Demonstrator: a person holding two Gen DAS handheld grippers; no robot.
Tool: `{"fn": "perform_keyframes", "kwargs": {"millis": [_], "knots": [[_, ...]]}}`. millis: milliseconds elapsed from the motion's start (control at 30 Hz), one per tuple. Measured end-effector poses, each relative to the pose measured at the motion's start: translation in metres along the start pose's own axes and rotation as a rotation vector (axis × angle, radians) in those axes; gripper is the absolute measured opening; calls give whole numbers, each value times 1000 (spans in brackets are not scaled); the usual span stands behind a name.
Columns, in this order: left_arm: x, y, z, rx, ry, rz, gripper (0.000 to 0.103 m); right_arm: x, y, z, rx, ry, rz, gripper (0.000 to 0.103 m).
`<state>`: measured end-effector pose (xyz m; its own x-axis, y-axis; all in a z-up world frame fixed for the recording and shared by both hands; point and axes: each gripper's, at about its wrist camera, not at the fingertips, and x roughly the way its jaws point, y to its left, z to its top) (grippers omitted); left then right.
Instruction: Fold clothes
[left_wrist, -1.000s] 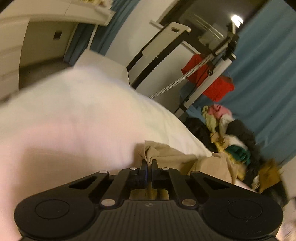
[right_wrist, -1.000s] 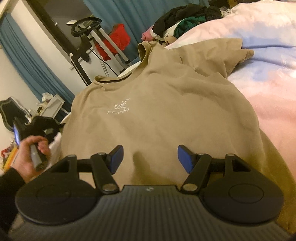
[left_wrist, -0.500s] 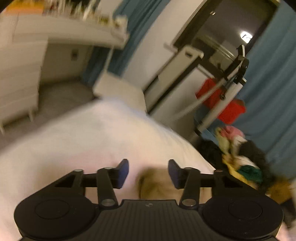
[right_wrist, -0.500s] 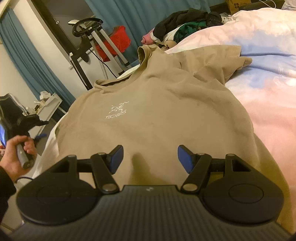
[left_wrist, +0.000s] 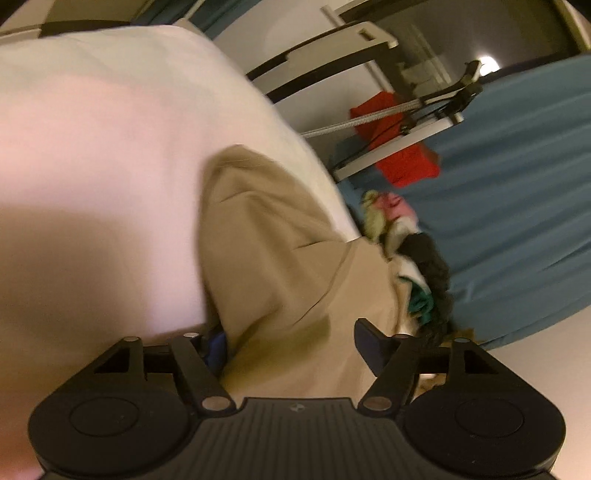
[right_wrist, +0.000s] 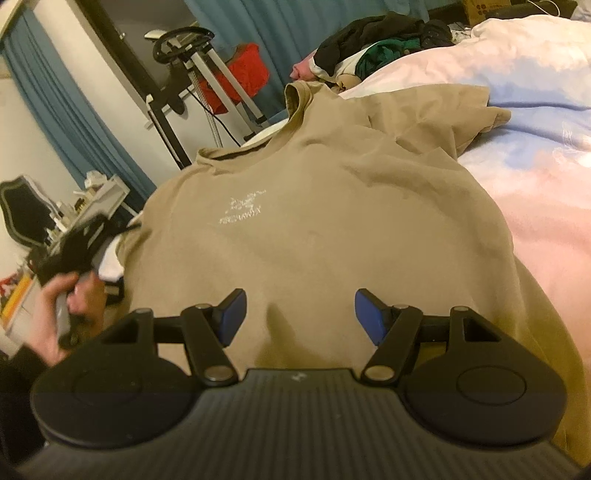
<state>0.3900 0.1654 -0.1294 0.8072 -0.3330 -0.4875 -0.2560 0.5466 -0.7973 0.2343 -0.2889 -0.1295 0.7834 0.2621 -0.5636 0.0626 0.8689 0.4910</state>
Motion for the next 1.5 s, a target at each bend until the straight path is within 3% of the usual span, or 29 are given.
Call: {"fn": "perform_keyframes", "kwargs": {"millis": [33, 100, 200, 567, 633, 700, 767, 800, 833, 1000, 1100, 1200, 1300, 1333, 1400, 1500], "knots": [[6, -1, 1, -13, -13, -10, 40, 1, 0, -1, -4, 4, -5, 68], [12, 5, 7, -87, -42, -15, 18, 3, 1, -1, -16, 4, -9, 68], [9, 7, 20, -115, -116, 7, 10, 6, 3, -1, -34, -3, -22, 68], [-60, 11, 97, -61, -261, 168, 10, 13, 3, -2, -38, 5, -36, 67], [-65, 20, 109, -43, -253, 195, 19, 13, 3, -2, -41, 5, -38, 67], [-67, 27, 122, -30, -236, 216, 21, 13, 3, -2, -41, 6, -38, 67], [-70, 28, 129, -11, -243, 226, 35, 13, 3, -2, -40, 6, -37, 67], [-67, 25, 132, 10, -240, 225, 49, 13, 3, -2, -39, 7, -37, 67], [-63, 20, 134, 35, -235, 221, 54, 13, 3, -2, -40, 7, -36, 67], [-31, -11, 121, 209, -193, 215, 54, 14, 3, -2, -52, 9, -40, 67], [1, -30, 108, 338, -107, 291, 51, 15, 2, -2, -56, 11, -42, 67], [21, -41, 97, 389, -81, 310, 49, 16, 3, -3, -61, 14, -46, 67], [28, -52, 95, 422, -70, 261, 10, 18, 3, -4, -67, 15, -48, 67], [31, -57, 96, 454, -71, 279, 7, 18, 3, -4, -68, 15, -48, 67], [30, -68, 96, 528, -122, 329, 5, 19, 3, -4, -68, 16, -48, 67], [28, -85, 90, 625, -258, 424, 5, 19, 4, -4, -66, 17, -48, 67]]}}
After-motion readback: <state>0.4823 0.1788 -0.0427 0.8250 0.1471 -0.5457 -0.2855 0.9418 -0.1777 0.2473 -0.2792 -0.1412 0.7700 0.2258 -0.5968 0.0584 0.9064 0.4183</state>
